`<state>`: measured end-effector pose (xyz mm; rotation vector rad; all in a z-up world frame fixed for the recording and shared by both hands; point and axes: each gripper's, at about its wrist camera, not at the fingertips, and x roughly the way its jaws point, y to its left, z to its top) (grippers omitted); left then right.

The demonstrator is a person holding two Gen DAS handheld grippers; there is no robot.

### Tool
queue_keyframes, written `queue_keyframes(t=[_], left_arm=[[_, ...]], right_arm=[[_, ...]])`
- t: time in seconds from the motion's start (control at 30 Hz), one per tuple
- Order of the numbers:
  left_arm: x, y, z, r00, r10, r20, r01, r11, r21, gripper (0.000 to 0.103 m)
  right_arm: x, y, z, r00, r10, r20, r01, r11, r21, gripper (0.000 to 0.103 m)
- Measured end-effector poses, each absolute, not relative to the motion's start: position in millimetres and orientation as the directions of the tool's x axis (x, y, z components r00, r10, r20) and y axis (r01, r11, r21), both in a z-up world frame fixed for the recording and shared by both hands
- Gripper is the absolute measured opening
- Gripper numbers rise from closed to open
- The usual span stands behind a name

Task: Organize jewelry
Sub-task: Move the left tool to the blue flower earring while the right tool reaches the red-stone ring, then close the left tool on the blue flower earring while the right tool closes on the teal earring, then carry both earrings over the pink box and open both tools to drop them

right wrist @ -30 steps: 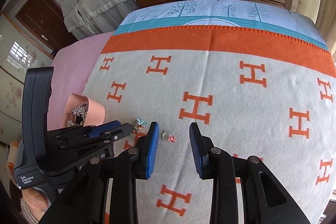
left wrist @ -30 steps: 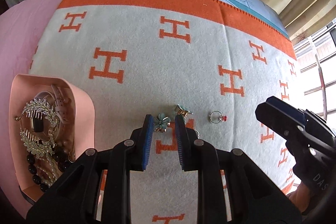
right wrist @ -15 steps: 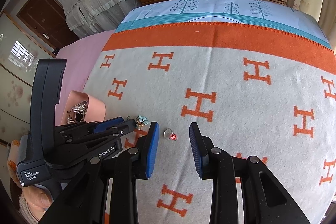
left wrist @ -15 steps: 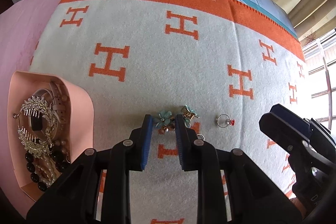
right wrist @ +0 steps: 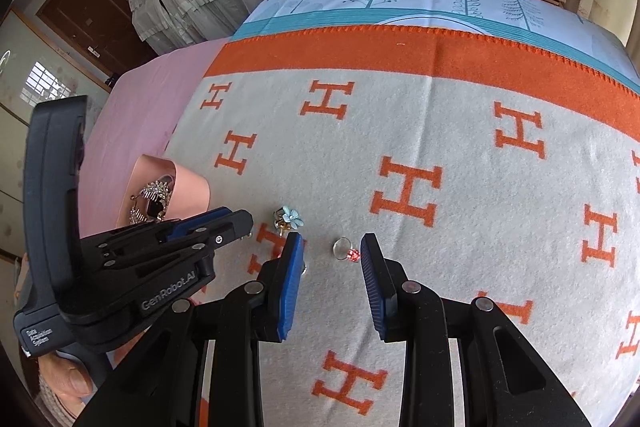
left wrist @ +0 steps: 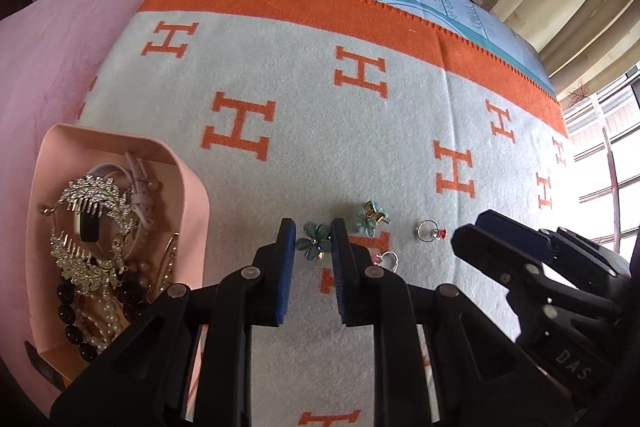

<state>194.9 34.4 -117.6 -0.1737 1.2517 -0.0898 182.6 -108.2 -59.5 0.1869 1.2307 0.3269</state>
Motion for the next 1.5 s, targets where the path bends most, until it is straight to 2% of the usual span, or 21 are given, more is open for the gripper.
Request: queue_keyframes(t=[0.33,0.63,0.7,0.8,0.93,1.1,1.33,1.5], left_arm=[[167.5,64.6,-81.4,0.375,-0.235,-0.897,-0.028,0.964,-0.265,0.015],[154.1,91.9,-73.2,0.397,-0.271,-0.877,-0.048,0.948,-0.315,0.015],[150.3,99.1,-71.6,0.404,-0.271,-0.873,-0.051,0.947,-0.318,0.015],[145.1,110.8,-69.4,0.416,-0.269,-0.869,-0.059,0.945,-0.321,0.015],[138.1,126.3,-66.3,0.424,-0.276,-0.863,-0.066,0.941,-0.333,0.015],[126.3,144.5,-53.8,0.441,-0.277,-0.854,-0.046,0.943,-0.330,0.015],[104.1,176.4,-31.8,0.509,-0.253,-0.823,-0.057,0.944,-0.325,0.015],[92.5,188.9,-41.1,0.496,-0.260,-0.829,-0.069,0.939,-0.336,0.015]], right_arm=[[199.5,-61.5,-71.9,0.232,0.362,-0.903,-0.196,0.926,0.321,0.036],[207.4,-18.4,-89.0,0.234,0.221,-0.947,-0.275,0.949,0.154,0.036],[209.1,-14.0,-94.6,0.227,0.193,-0.955,-0.277,0.953,0.127,0.027],[210.2,-13.4,-98.0,0.235,0.160,-0.959,-0.259,0.961,0.097,0.019],[210.1,-14.2,-98.3,0.225,0.159,-0.961,-0.233,0.967,0.105,0.019],[189.7,-11.5,-60.5,0.261,0.235,-0.936,-0.236,0.956,0.174,0.019],[157.7,31.3,14.3,0.347,0.377,-0.859,-0.344,0.903,0.258,0.019],[144.4,70.2,31.9,0.373,0.404,-0.836,-0.392,0.885,0.252,0.019]])
